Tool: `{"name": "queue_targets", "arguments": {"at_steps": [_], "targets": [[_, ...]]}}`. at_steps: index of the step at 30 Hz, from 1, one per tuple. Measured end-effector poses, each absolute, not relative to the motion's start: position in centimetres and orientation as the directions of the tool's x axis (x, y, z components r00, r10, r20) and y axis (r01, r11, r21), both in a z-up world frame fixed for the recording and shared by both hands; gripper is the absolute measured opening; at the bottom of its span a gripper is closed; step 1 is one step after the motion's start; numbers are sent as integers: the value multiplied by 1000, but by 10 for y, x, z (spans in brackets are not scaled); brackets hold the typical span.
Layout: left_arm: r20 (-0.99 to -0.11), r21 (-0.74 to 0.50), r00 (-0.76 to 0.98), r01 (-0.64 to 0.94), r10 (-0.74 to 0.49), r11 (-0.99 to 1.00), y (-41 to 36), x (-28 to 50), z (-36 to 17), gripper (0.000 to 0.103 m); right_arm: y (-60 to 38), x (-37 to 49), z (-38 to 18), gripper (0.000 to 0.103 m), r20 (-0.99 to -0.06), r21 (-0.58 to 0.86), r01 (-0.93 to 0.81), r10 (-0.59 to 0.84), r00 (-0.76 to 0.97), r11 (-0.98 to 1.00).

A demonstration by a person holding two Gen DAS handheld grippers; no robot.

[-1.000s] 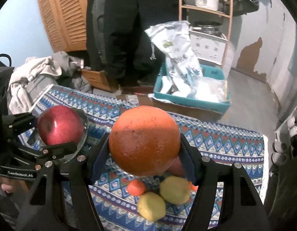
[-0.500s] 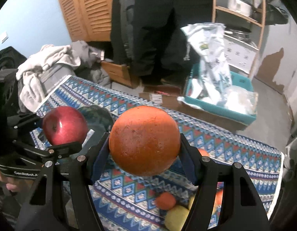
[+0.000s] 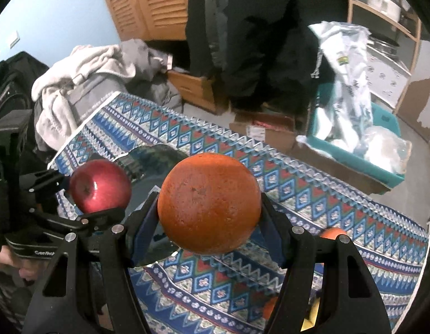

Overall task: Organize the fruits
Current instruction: 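Lower the red apple into the glass bowl while the right tool lowers the large orange beside it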

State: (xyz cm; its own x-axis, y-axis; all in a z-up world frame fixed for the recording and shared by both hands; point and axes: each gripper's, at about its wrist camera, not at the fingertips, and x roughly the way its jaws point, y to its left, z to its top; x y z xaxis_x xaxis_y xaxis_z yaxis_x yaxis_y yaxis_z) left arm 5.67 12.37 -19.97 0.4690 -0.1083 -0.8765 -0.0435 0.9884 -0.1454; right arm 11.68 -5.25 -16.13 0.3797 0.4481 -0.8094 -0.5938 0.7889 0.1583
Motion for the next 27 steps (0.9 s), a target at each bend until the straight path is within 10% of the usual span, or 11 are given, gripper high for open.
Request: {"name": "queue_targets", "arguments": {"at_steps": [27], "targets": [[-950, -72, 312, -143, -24, 987, 174, 48, -284, 77, 39, 119, -258, 68, -908, 177, -678, 384, 168, 714]]}}
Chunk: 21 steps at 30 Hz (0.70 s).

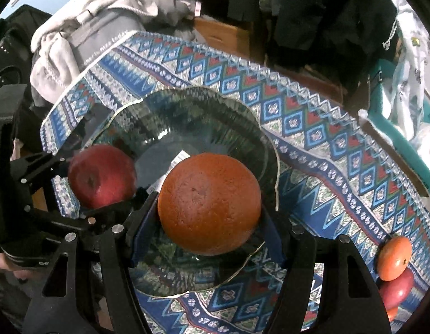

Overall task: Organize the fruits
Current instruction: 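Lower the red apple into the glass bowl while the right tool lowers the large orange beside it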

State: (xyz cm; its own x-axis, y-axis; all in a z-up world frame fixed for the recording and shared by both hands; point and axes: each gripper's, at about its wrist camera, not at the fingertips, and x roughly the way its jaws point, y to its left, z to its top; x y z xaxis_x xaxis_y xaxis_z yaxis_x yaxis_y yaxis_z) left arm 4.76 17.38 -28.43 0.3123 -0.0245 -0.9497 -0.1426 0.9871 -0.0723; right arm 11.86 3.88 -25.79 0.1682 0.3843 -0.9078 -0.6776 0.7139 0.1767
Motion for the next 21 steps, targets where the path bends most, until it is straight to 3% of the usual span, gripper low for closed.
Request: {"name": "queue_targets", "arguments": {"at_steps": [21], "targets": [[-975, -36, 223, -117, -10, 992, 163, 49, -304, 77, 48, 113, -290, 69, -937, 191, -687, 339, 86, 701]]}}
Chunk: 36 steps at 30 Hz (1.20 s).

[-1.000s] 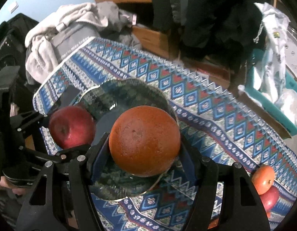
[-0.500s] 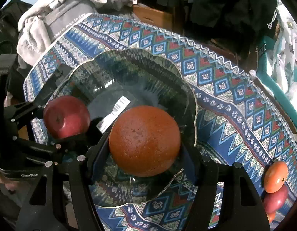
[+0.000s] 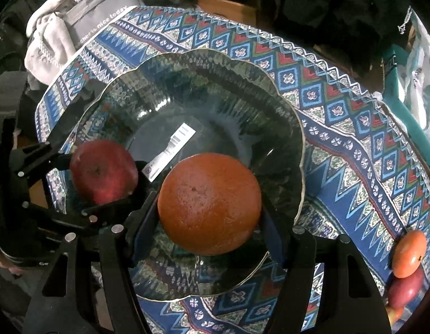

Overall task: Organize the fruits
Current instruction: 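Lower the red apple into the glass bowl while the right tool lowers the large orange beside it, then open the left tool releasing the apple while the right tool releases the orange, then move both tools back toward the remaining fruit pile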

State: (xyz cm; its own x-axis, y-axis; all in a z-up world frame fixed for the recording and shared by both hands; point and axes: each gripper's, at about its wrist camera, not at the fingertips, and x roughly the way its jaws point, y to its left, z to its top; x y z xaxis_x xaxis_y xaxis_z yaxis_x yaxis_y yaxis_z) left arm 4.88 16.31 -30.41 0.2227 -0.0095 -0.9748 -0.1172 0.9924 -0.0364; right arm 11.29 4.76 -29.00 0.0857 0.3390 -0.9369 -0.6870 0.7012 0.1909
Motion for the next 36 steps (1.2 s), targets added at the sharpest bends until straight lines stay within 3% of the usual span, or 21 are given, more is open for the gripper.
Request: {"name": "queue_targets", "arguments": {"at_steps": [19, 32, 36], "targets": [[-921, -40, 390, -56, -14, 998, 142, 44, -232, 79, 13, 121, -220, 72, -877, 220, -610, 428, 217, 761], [-886, -54, 458, 45, -69, 997, 94, 42, -192, 80, -49, 111, -171, 75, -868, 99, -516, 328, 373, 851], [-879, -43, 470, 85, -78, 995, 72, 43, -183, 81, -75, 106, -157, 80, -856, 98, -486, 323, 404, 868]]}}
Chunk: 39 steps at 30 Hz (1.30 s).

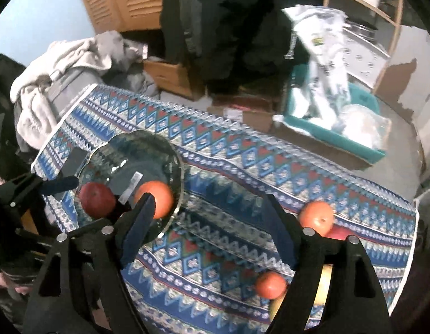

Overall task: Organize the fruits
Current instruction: 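Move both tools back toward the remaining fruit pile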

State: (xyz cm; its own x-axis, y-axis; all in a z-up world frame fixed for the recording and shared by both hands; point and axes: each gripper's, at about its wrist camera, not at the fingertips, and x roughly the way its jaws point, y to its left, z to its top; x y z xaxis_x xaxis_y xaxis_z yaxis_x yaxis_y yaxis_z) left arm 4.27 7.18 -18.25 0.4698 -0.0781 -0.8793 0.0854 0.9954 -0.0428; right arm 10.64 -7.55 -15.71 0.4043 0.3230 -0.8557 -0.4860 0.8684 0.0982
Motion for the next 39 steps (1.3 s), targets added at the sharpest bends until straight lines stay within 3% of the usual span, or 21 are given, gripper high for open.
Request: {"name": "queue_targets", "arguments": {"at_steps": [21, 39], "targets": [[-874, -15, 467, 257, -138, 966, -31, 45, -164, 86, -209, 84, -150, 85, -858, 96, -276, 220, 464, 956], [-915, 38, 391, 335, -102, 941, -82, 65, -208, 87, -282, 81, -220, 85, -922, 149, -141, 189, 339, 979]]}}
